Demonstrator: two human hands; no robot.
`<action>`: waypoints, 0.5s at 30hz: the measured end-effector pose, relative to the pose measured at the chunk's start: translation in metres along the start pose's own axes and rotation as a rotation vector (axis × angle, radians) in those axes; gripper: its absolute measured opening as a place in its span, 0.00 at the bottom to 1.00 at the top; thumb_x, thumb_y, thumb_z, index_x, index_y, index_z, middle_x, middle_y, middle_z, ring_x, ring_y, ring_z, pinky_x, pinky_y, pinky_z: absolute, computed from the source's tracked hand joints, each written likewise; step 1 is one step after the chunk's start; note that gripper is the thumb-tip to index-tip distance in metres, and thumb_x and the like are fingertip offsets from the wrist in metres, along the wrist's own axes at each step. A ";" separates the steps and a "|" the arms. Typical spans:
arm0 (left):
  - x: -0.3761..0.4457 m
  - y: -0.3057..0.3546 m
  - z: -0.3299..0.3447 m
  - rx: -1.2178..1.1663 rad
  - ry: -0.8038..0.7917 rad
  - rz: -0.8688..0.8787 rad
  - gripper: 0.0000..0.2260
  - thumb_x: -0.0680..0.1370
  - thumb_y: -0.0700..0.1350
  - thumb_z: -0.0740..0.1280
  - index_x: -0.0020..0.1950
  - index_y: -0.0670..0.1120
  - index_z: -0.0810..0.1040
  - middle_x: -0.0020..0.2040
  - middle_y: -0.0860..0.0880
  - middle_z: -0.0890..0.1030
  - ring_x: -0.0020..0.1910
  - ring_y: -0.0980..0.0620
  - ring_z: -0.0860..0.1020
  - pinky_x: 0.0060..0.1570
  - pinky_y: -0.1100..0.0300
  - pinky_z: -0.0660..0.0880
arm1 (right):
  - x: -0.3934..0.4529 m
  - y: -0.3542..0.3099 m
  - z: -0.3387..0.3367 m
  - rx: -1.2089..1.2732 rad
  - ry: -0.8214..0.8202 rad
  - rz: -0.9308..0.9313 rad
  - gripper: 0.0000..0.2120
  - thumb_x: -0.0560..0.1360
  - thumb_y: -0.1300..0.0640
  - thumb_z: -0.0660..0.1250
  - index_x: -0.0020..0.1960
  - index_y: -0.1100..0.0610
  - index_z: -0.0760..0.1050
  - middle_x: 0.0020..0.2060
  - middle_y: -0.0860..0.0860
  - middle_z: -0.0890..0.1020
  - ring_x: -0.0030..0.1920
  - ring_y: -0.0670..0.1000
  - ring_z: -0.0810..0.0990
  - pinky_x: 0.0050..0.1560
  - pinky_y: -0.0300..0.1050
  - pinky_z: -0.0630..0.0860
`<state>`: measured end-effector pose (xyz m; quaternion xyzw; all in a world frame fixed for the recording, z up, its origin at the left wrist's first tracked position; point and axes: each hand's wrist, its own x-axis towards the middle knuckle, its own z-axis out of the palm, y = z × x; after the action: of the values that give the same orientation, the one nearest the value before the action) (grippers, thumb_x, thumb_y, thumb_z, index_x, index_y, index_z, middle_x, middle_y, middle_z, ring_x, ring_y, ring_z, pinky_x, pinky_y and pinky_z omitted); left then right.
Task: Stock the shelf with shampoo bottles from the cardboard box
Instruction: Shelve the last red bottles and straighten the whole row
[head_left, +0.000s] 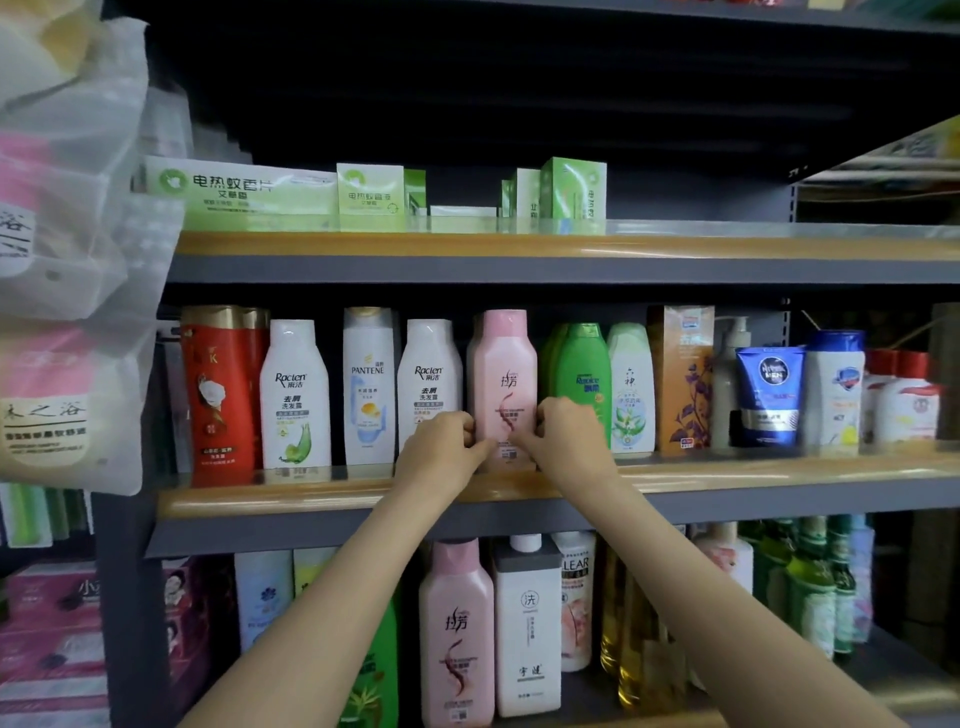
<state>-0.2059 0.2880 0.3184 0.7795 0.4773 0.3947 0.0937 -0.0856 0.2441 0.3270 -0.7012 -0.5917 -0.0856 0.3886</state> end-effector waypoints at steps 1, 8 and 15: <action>0.001 0.000 0.000 0.002 -0.001 -0.005 0.13 0.75 0.50 0.66 0.55 0.44 0.77 0.55 0.47 0.82 0.54 0.47 0.78 0.53 0.54 0.74 | -0.001 -0.001 0.000 0.005 0.000 0.008 0.10 0.74 0.53 0.67 0.42 0.59 0.71 0.46 0.61 0.81 0.49 0.60 0.79 0.40 0.45 0.66; 0.003 0.000 -0.003 0.005 0.011 -0.030 0.13 0.75 0.49 0.66 0.56 0.43 0.77 0.55 0.46 0.81 0.55 0.47 0.78 0.53 0.55 0.73 | 0.000 -0.008 0.000 0.030 -0.007 0.025 0.22 0.74 0.54 0.67 0.31 0.54 0.56 0.49 0.61 0.80 0.47 0.59 0.77 0.39 0.43 0.62; 0.002 0.000 -0.003 -0.018 0.000 -0.007 0.11 0.75 0.47 0.67 0.54 0.43 0.77 0.53 0.46 0.82 0.54 0.48 0.78 0.53 0.55 0.74 | 0.002 -0.004 0.002 -0.017 -0.027 0.004 0.22 0.75 0.58 0.65 0.31 0.53 0.54 0.47 0.61 0.78 0.50 0.61 0.77 0.39 0.45 0.65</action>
<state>-0.2076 0.2891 0.3217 0.7768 0.4765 0.3989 0.1022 -0.0889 0.2469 0.3287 -0.7068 -0.5945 -0.0803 0.3750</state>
